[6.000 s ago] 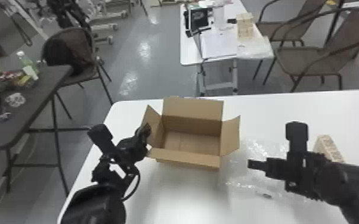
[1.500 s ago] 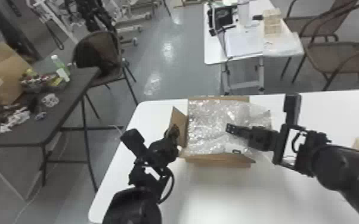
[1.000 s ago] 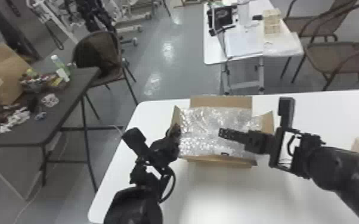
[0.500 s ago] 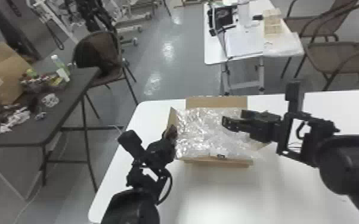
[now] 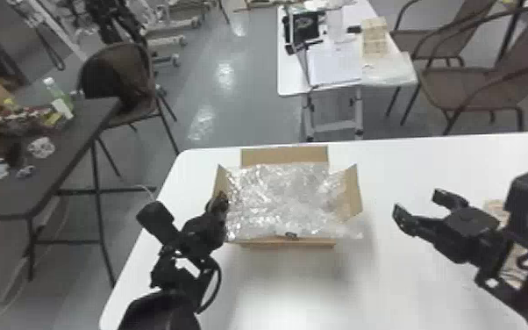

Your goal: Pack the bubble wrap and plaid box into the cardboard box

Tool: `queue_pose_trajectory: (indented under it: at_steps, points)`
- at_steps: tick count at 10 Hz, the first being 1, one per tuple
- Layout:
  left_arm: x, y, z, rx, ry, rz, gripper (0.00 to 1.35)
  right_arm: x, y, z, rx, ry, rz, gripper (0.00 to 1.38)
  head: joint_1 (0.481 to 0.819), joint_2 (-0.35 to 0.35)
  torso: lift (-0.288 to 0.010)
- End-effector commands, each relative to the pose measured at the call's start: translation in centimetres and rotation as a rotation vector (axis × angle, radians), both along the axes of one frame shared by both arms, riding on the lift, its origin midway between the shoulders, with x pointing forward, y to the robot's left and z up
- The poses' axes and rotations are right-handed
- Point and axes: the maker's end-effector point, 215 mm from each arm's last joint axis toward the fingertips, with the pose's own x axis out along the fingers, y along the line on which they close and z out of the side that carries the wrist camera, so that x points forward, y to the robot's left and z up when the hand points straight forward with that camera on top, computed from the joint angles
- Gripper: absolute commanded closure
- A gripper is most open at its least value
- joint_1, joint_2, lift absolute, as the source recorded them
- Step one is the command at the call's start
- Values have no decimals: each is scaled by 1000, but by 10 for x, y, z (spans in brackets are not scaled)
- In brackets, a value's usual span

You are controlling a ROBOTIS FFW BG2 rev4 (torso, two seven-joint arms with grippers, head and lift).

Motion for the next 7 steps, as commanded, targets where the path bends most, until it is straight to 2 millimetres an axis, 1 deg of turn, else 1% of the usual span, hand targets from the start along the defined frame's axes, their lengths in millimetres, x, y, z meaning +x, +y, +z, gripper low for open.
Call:
queue_pose_trajectory:
  at_steps: [1, 2, 4, 5, 6, 7]
  points:
    - [-5, 9, -1, 0, 3, 16, 1208, -28, -37, -18, 2, -15, -74, 216, 695, 256, -44]
    - [-9, 15, -2, 3, 4, 26, 1208, -41, -61, -26, -20, -15, -115, 216, 695, 242, -44]
    - [-15, 23, -5, 5, 12, 39, 1208, -63, -120, -46, -62, -3, -229, 216, 695, 210, -44]
    - [-16, 24, -6, 4, 13, 41, 1208, -74, -147, -55, -85, 13, -274, 216, 695, 182, -44]
    - [-16, 24, -6, 4, 14, 42, 1208, -80, -166, -62, -103, 24, -305, 216, 695, 168, -44]
    - [-16, 25, -6, 4, 13, 44, 1208, -83, -182, -65, -127, 29, -328, 216, 695, 139, -44]
